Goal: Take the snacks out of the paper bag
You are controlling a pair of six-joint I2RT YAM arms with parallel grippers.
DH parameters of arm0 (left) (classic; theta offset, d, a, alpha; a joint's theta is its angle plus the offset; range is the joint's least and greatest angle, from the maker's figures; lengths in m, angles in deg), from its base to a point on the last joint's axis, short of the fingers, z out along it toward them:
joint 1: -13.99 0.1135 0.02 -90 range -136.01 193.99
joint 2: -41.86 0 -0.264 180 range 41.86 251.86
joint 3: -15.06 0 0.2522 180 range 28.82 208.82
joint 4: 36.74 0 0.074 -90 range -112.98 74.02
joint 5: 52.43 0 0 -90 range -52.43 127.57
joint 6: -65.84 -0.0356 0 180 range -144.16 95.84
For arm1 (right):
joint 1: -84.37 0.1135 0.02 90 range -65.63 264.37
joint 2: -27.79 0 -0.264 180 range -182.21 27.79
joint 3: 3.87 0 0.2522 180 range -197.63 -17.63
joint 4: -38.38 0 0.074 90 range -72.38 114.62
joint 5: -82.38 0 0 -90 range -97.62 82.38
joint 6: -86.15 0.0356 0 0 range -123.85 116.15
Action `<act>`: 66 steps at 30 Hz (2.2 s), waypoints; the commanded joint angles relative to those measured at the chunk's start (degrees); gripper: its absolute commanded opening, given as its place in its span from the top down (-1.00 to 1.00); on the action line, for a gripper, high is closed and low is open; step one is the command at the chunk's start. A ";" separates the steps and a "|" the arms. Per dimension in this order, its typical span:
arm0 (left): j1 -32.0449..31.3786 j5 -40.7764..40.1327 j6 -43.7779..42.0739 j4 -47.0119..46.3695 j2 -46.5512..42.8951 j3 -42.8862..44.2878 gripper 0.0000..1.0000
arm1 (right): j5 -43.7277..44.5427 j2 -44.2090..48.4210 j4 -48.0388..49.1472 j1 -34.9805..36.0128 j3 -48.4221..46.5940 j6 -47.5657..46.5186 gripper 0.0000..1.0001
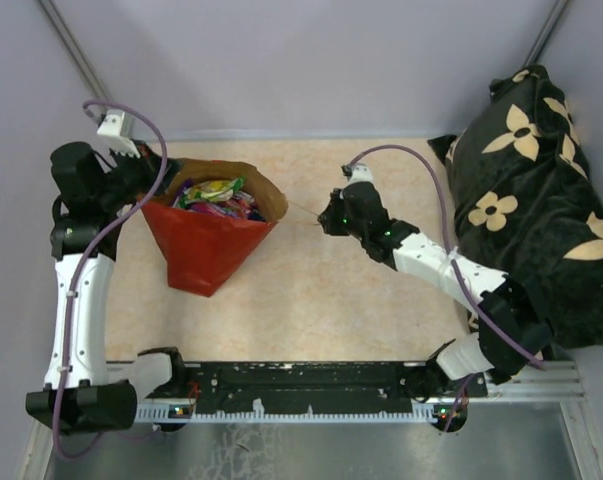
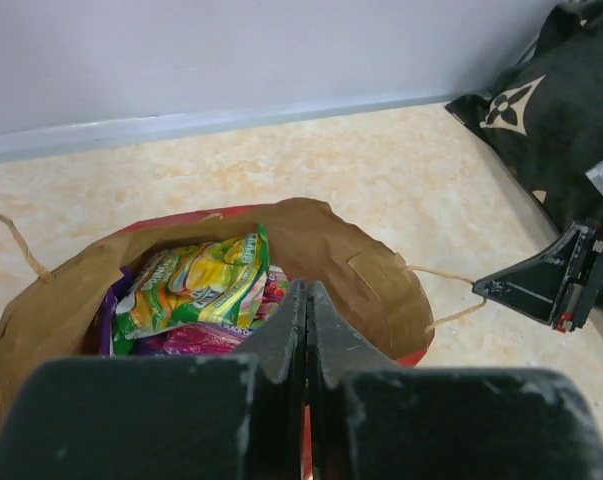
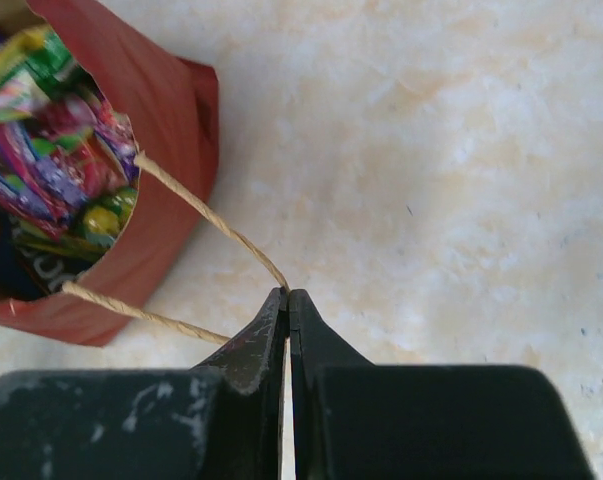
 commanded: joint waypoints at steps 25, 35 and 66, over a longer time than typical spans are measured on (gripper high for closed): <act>-6.90 -17.08 -4.83 1.63 -0.49 -0.43 -1.00 | -8.07 6.98 8.75 -9.81 20.32 7.08 1.00; -6.70 -13.97 -5.19 1.05 8.50 5.78 -0.93 | -9.50 6.19 9.83 -9.81 20.44 5.66 1.00; -50.02 -20.04 10.87 -20.57 19.40 -5.90 1.00 | 7.25 19.57 -3.43 -8.14 25.53 4.43 -0.85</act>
